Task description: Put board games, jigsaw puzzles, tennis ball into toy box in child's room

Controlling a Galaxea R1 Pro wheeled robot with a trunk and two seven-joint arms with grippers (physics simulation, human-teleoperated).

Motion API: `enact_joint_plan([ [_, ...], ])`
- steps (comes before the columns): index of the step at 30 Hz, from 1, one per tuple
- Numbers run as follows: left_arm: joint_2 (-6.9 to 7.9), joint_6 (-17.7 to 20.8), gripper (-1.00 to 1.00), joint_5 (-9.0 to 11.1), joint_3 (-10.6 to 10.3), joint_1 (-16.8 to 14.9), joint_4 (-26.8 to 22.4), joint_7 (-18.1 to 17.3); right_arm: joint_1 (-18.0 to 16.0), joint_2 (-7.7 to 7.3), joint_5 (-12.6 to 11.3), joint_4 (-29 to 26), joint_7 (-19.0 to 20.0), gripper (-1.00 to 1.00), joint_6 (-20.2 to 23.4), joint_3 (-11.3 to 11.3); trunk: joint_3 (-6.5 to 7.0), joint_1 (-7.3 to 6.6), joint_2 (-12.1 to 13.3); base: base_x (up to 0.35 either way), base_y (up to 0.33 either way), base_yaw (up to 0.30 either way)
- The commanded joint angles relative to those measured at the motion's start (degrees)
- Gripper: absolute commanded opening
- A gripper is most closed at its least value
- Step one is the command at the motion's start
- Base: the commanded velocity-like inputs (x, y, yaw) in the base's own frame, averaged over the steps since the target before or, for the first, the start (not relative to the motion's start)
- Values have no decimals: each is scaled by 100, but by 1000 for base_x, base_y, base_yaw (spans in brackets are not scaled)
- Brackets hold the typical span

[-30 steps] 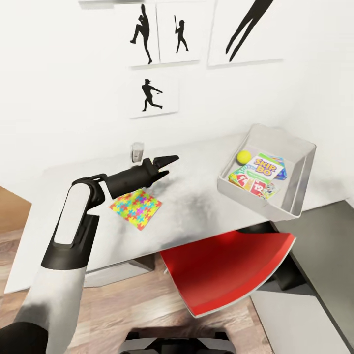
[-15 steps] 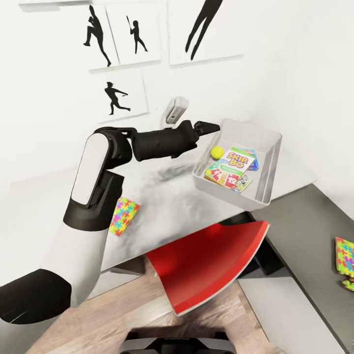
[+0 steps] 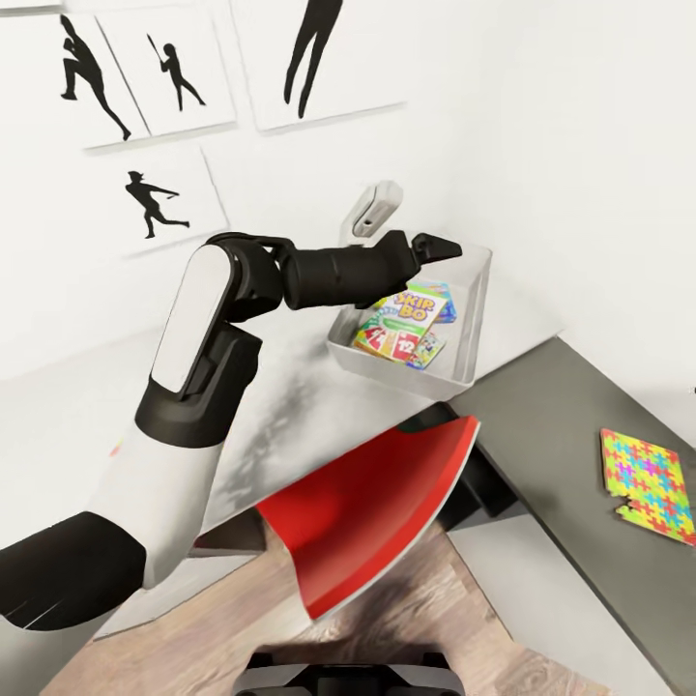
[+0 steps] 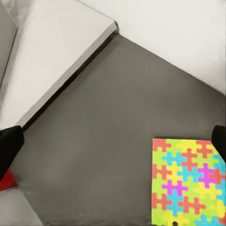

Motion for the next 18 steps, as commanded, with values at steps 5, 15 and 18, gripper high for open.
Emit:
enact_joint_plan([
  [5, -3, -30, 100, 93, -95, -23, 14, 128, 146, 9, 20, -17, 64, 100, 28, -6, -8, 3, -10, 0, 0, -283],
  [15, -4, -72, 100, 118, -320, -22, 130, 309, 407, 33, -260, -53, 227, 100, 28, 9, -8, 3, -10, 0, 0, -284],
  [18, -3, -76, 100, 122, -347, -11, 170, 348, 432, 54, -309, -57, 259, 100, 28, 21, -8, 3, -10, 0, 0, -284],
])
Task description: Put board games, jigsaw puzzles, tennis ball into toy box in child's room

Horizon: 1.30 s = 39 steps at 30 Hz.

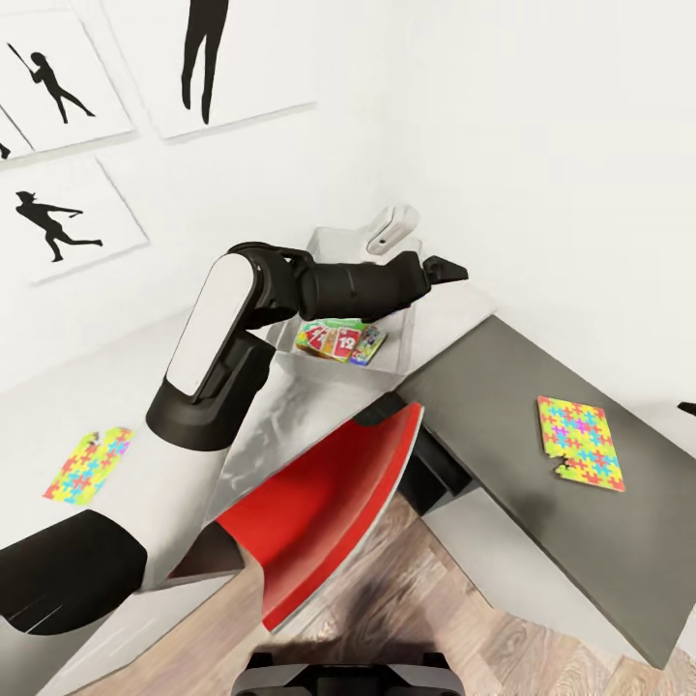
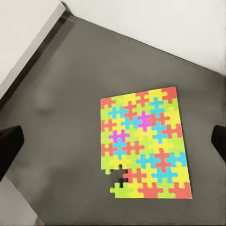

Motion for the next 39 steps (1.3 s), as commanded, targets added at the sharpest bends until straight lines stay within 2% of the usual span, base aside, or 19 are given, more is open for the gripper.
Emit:
enact_joint_plan([
  [1, -1, 2, 100, 54, 3, -4, -4, 61, -10, 0, 57, 1, 59, 100, 27, -4, -8, 3, -10, 0, 0, -284],
  [14, 5, -18, 100, 54, -44, 155, 213, 171, -5, 102, 13, 86, 59, 100, 27, 25, -8, 3, -10, 0, 0, -284],
  [25, 10, -41, 100, 21, -31, 193, 735, 377, -63, 116, 17, 458, 31, 100, 27, 81, -8, 3, -10, 0, 0, -284],
  [29, 12, -42, 100, -112, -22, 177, 1000, 481, -123, 122, 22, 677, 25, 100, 27, 140, -8, 3, -10, 0, 0, -284],
  [32, 17, -40, 100, -288, 1, 165, 1270, 558, -191, 131, 27, 811, 21, 100, 27, 192, -8, 3, -10, 0, 0, -284],
  [39, 42, -35, 100, -392, 29, 163, 1533, 606, -238, 166, 31, 895, 19, 100, 27, 265, -8, 3, -10, 0, 0, -284],
])
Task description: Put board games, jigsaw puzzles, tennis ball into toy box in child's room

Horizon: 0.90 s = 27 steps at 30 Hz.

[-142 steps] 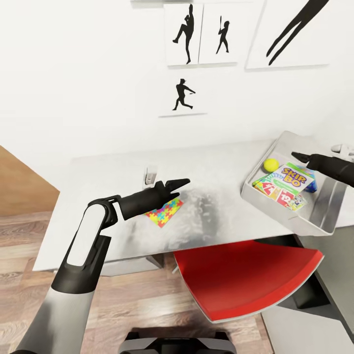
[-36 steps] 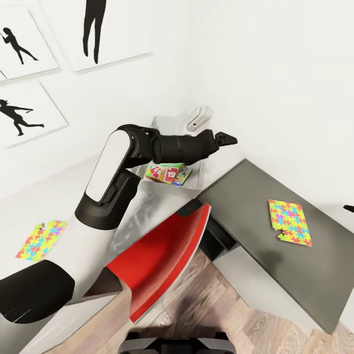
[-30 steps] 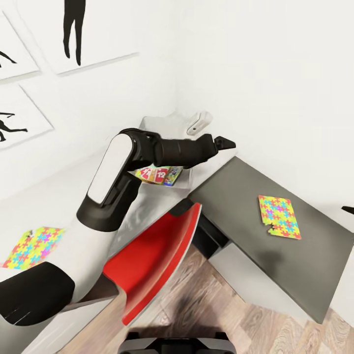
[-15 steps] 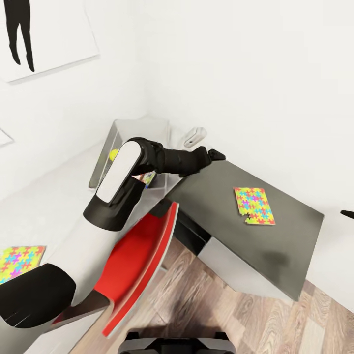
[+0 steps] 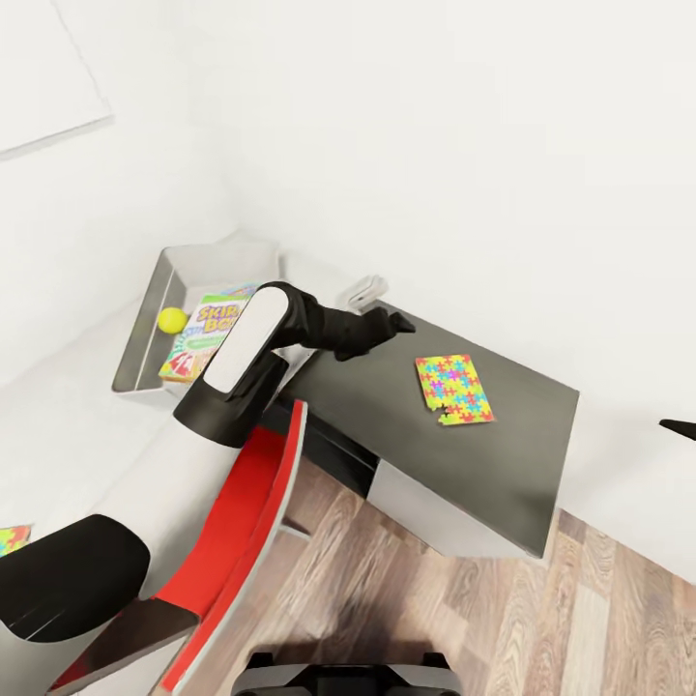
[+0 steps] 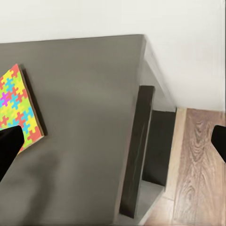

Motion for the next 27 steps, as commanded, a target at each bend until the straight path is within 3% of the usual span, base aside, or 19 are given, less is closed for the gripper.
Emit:
enact_joint_plan([
  [1, 7, 3, 100, 41, 7, -3, 34, 68, -16, 10, 60, 13, 59, 100, 27, 9, -8, 3, -10, 0, 0, -284],
  [16, 88, 12, 100, 1, 210, 44, 149, 97, -40, 133, 68, 59, 39, 100, 27, 71, -8, 3, -10, 0, 0, -284],
  [27, 371, 21, 100, 2, 458, 73, 130, 122, -43, 327, 98, 29, -34, 100, 27, 160, -8, 3, -10, 0, 0, -284],
])
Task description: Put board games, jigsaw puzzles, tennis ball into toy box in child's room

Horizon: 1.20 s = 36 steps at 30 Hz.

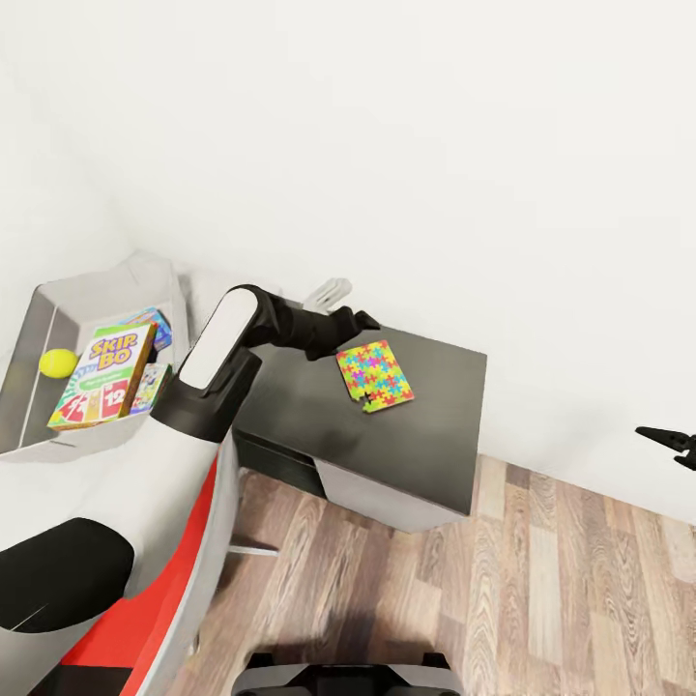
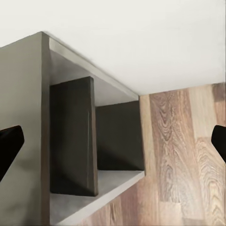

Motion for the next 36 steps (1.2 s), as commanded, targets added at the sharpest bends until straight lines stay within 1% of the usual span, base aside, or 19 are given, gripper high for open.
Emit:
enact_joint_plan([
  [1, 39, 5, 100, 55, 37, -2, -7, 61, -9, 13, 61, -6, 54, 100, 27, 2, -8, 3, -10, 0, 0, -277],
  [5, 150, 9, 100, 60, 114, 1, -13, 63, -7, 42, 66, -28, 49, 100, 27, 15, -8, 3, -10, 0, 0, -233],
  [6, 150, 9, 100, 60, 114, 1, -13, 63, -7, 42, 66, -28, 49, 100, 27, 15, -8, 3, -10, 0, 0, -186],
  [8, 219, 12, 100, 61, 146, 2, -16, 64, -5, 55, 68, -44, 51, 100, 27, 24, -8, 3, -10, 0, 0, -134],
  [9, 219, 12, 100, 61, 146, 2, -16, 64, -5, 55, 68, -44, 51, 100, 27, 24, -8, 3, -10, 0, 0, -119],
  [11, 290, 15, 100, 63, 167, 3, -18, 65, -3, 72, 69, -70, 52, 100, 27, 39, -8, 3, -10, 0, 0, -86],
  [12, 290, 15, 100, 63, 167, 3, -18, 65, -3, 72, 69, -70, 52, 100, 27, 39, -8, 3, -10, 0, 0, -76],
  [13, 329, 16, 100, 65, 174, 3, -20, 65, -3, 83, 70, -89, 52, 100, 27, 51, -8, 3, -10, 0, 0, -61],
  [14, 329, 16, 100, 65, 174, 3, -20, 65, -3, 83, 70, -89, 52, 100, 27, 51, -8, 3, -10, 0, 0, -61],
  [16, 421, 18, 100, 68, 185, 5, -29, 65, -2, 102, 74, -126, 52, 100, 27, 79, -8, 3, -10, 0, 0, -44],
  [19, 472, 17, 100, 69, 189, 10, -40, 66, -2, 111, 75, -142, 53, 100, 27, 92, -8, 3, -10, 0, 0, -34],
  [21, 575, 16, 100, 70, 201, 29, -76, 63, -1, 123, 77, -166, 53, 100, 27, 114, -8, 3, -10, 0, 0, -23],
  [22, 575, 16, 100, 70, 201, 29, -76, 63, -1, 123, 77, -166, 53, 100, 27, 114, -8, 3, -10, 0, 0, -20],
  [24, 669, 15, 100, 80, 239, 54, -114, 61, 2, 131, 78, -184, 53, 100, 27, 130, -8, 3, -10, 0, 0, -14],
  [25, 669, 15, 100, 80, 239, 54, -114, 61, 2, 131, 78, -184, 53, 100, 27, 130, -8, 3, -10, 0, 0, -13],
  [27, 752, 15, 100, 105, 313, 89, -137, 59, 4, 136, 79, -196, 56, 100, 27, 141, -8, 3, -10, 0, 0, -9],
  [30, 791, 14, 100, 112, 353, 105, -146, 59, 5, 138, 78, -200, 57, 100, 27, 145, -8, 3, -10, 0, 0, -7],
  [33, 890, 14, 100, 121, 442, 140, -144, 58, 7, 141, 76, -216, 60, 100, 27, 153, -8, 3, -10, 0, 0, -4],
  [36, 923, 14, 100, 124, 461, 146, -139, 58, 7, 144, 75, -221, 60, 100, 27, 155, -8, 3, -10, 0, 0, -3],
])
